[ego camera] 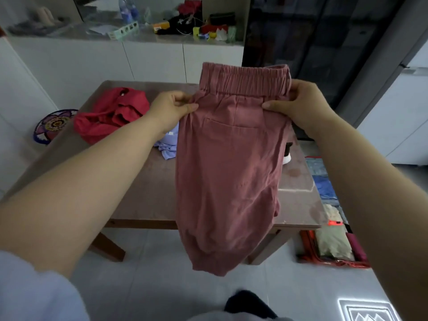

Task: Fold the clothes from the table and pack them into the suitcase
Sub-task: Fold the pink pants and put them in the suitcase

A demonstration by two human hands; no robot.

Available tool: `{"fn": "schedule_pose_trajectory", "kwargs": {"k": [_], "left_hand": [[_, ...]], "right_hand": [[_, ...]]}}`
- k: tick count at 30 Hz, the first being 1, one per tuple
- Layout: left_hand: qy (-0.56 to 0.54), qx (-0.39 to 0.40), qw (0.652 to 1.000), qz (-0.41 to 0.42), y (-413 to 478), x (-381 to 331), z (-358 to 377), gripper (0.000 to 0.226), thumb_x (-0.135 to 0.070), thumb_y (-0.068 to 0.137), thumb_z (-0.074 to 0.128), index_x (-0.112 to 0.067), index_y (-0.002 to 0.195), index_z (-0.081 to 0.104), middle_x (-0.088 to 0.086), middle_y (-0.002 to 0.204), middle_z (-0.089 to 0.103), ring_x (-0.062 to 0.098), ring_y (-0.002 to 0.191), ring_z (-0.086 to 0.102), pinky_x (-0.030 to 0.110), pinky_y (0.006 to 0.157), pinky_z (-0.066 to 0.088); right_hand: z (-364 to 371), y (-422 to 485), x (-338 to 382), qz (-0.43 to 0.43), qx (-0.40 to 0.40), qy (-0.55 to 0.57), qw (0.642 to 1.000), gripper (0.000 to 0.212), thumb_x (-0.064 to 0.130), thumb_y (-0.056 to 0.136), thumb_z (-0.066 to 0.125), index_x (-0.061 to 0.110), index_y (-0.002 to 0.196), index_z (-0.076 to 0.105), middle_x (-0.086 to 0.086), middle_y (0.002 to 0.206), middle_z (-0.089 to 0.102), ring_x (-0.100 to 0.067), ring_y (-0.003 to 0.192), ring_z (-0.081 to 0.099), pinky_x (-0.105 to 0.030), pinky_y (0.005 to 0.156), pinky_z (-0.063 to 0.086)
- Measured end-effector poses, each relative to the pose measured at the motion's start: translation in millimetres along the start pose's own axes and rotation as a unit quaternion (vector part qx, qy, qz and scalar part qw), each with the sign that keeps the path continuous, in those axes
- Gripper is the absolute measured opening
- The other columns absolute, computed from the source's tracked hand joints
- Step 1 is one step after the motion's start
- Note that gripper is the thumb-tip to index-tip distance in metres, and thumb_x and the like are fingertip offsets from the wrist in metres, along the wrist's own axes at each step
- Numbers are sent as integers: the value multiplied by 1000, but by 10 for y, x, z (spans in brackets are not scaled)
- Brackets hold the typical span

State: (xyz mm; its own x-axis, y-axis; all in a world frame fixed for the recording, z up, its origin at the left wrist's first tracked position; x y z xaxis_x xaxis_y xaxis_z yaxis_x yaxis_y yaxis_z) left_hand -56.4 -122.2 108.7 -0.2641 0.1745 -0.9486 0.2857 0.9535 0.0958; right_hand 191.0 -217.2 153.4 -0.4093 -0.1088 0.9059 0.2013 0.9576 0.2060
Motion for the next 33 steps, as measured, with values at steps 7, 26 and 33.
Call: {"fn": "schedule_pose_trajectory", "kwargs": {"k": [7,26,33], "left_hand": [[44,-22,998,-41,705,476,98,14,-2,83,67,-2,97,65,-3,82,61,-8,62,58,13,73,49],[80,-6,985,-154,1328,1721,428,17,-7,82,61,-9,97,69,-7,79,62,2,66,52,6,61,40],[155,26,988,-1,865,1930,473,33,-19,72,44,-40,94,57,-10,85,61,14,92,56,30,82,45]], "right_hand": [[211,822,-584,23,49,-44,998,32,8,76,76,18,103,64,15,81,61,18,58,57,1,55,41],[1018,1300,-1593,-147,66,-166,973,28,6,75,67,7,103,61,-9,92,66,-28,89,60,-39,92,39],[1017,525,-2142,-24,91,-70,993,48,6,69,73,36,100,53,11,102,60,-12,93,60,-24,86,44]]}}
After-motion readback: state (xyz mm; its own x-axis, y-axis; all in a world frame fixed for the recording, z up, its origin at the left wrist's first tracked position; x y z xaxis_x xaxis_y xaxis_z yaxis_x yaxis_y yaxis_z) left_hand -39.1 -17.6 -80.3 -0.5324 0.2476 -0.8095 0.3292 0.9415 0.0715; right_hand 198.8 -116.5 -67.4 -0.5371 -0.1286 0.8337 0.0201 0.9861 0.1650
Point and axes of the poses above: each hand's wrist, its own y-axis towards the middle knuckle, its own z-axis out of the palm, x = y × z, the point moved 9 cm from there along y, towards the middle knuckle
